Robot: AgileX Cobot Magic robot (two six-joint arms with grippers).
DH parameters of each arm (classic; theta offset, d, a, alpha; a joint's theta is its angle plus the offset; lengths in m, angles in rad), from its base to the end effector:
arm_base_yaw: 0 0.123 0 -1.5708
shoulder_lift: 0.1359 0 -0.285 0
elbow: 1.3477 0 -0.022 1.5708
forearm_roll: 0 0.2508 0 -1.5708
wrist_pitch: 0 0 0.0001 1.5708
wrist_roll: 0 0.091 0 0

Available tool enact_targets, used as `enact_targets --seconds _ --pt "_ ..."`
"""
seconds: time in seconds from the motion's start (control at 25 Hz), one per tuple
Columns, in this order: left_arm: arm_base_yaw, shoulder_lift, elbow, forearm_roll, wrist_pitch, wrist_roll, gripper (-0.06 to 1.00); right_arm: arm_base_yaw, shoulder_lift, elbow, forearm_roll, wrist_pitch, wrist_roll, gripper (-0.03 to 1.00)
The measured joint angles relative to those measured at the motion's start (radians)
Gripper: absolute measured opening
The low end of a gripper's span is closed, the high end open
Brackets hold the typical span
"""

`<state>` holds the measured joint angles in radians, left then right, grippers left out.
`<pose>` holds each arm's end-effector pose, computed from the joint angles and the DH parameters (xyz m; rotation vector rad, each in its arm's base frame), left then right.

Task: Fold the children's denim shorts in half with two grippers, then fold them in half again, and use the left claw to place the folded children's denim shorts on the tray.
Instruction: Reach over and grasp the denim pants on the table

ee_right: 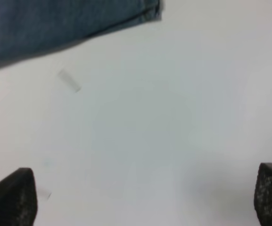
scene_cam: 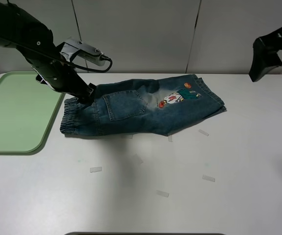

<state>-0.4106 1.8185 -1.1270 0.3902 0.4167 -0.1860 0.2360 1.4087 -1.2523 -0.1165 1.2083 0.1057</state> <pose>0.3491 -0.1366 0.1875 0.6778 2.4573 0.1064 0.2653 0.0536 0.3259 -0.2200 2.8236 -0.0896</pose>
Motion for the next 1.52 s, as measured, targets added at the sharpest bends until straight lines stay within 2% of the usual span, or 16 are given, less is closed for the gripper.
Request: enact_targets --seconds 0.32,0.56,0.88,1.08,1.24,1.52 --pt "0.0 0.0 0.0 -0.001 0.0 -0.007 0.98 0.0 -0.42 0.326 0.042 0.007 0.023 0.7" --pt "0.0 0.0 0.0 -0.001 0.0 -0.007 0.98 0.0 -0.802 0.503 0.043 0.009 0.025 0.7" --pt "0.0 0.0 0.0 -0.001 0.0 -0.007 0.98 0.0 -1.234 0.694 0.041 -0.091 0.074 0.7" --pt "0.0 0.0 0.0 -0.001 0.0 -0.007 0.98 0.0 -1.342 0.725 0.028 -0.109 0.082 0.7" --pt "0.0 0.0 0.0 -0.001 0.0 -0.007 0.98 0.0 -1.349 0.75 0.019 -0.157 0.082 0.7" --pt "0.0 0.0 0.0 -0.001 0.0 -0.007 0.98 0.0 -1.349 0.755 0.016 -0.169 0.081 0.7"
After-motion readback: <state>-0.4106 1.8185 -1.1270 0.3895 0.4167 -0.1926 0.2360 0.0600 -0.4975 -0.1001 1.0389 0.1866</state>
